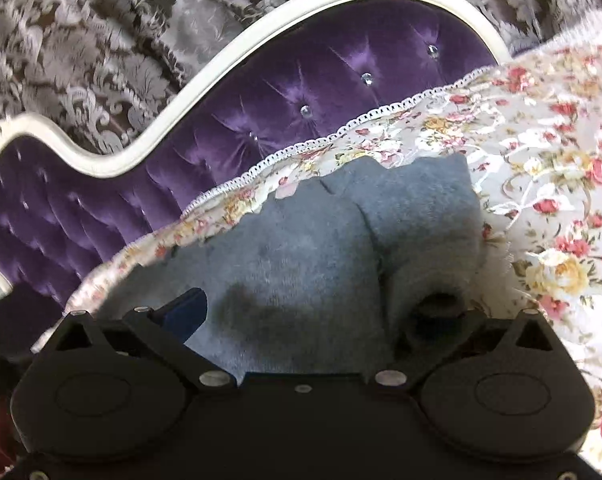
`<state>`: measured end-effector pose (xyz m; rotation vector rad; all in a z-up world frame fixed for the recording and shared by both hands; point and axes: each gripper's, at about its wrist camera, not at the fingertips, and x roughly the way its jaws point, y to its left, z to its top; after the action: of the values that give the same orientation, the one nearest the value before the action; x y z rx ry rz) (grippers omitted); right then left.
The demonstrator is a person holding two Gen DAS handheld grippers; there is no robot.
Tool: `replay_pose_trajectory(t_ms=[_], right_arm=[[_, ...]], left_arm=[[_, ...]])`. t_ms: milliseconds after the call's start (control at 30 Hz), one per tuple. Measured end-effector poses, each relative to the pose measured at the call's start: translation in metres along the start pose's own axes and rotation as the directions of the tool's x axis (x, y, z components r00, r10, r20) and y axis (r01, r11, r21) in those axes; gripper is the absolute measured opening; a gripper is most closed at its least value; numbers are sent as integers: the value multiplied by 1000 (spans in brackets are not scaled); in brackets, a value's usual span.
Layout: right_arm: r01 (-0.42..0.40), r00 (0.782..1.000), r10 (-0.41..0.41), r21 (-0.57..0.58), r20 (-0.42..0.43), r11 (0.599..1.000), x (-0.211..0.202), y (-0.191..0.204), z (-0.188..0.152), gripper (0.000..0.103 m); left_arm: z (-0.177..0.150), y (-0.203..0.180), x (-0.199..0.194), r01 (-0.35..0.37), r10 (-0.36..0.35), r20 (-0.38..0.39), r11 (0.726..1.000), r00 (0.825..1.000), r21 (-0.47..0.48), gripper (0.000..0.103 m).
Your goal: Fold small clothes
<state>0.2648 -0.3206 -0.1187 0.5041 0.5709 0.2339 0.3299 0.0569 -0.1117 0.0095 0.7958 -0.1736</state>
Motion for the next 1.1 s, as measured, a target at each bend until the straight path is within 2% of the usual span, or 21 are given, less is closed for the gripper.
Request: replay_pose_trajectory(t_ms=[67, 167, 367, 467, 533, 567, 600, 667, 833, 900, 1000, 1100], right_arm=[[10, 1000, -10, -12, 5, 1000, 0, 2, -2, 103], [24, 1000, -24, -34, 9, 999, 1, 5, -4, 103], [27, 1000, -27, -42, 16, 999, 2, 5, -5, 103], [22, 1000, -21, -35, 18, 999, 1, 4, -5, 103], [22, 1000, -21, -36, 18, 999, 1, 4, -5, 103], [21, 1000, -20, -35, 19, 999, 1, 4, -5, 103], [20, 1000, -19, -34, 21, 999, 1, 3, -5, 103], [17, 1000, -16, -31, 23, 999, 1, 3, -5, 103], [8, 1000, -7, -24, 30, 1000, 0, 2, -6, 103], [5, 1000, -5, -21, 31, 1000, 0, 2, -6, 103], [3, 999, -2, -17, 32, 1000, 0, 1, -6, 103], [2, 999, -2, -16, 32, 1000, 0, 1, -6, 103]], left_arm=[[11, 0, -7, 17, -19, -52, 999, 998, -34, 88], [23, -12, -26, 66, -68, -36, 996, 997, -67, 88], [42, -75, -20, 47, -44, -34, 996, 998, 74, 89], [40, -96, -1, 46, -40, -63, 994, 997, 96, 89], [37, -104, 17, 20, -9, -101, 995, 995, 102, 89], [34, -105, 26, -2, 15, -124, 995, 992, 99, 91], [30, -104, 32, -9, 20, -115, 996, 993, 87, 96], [27, -100, 35, -15, 22, -95, 998, 995, 65, 98], [29, -99, 34, -17, 24, -103, 997, 994, 69, 98], [32, -98, 31, -4, 11, -110, 998, 994, 66, 95], [29, -97, 15, 0, 5, -110, 999, 994, 46, 90], [13, -96, -7, 21, -18, -98, 999, 995, 39, 90]])
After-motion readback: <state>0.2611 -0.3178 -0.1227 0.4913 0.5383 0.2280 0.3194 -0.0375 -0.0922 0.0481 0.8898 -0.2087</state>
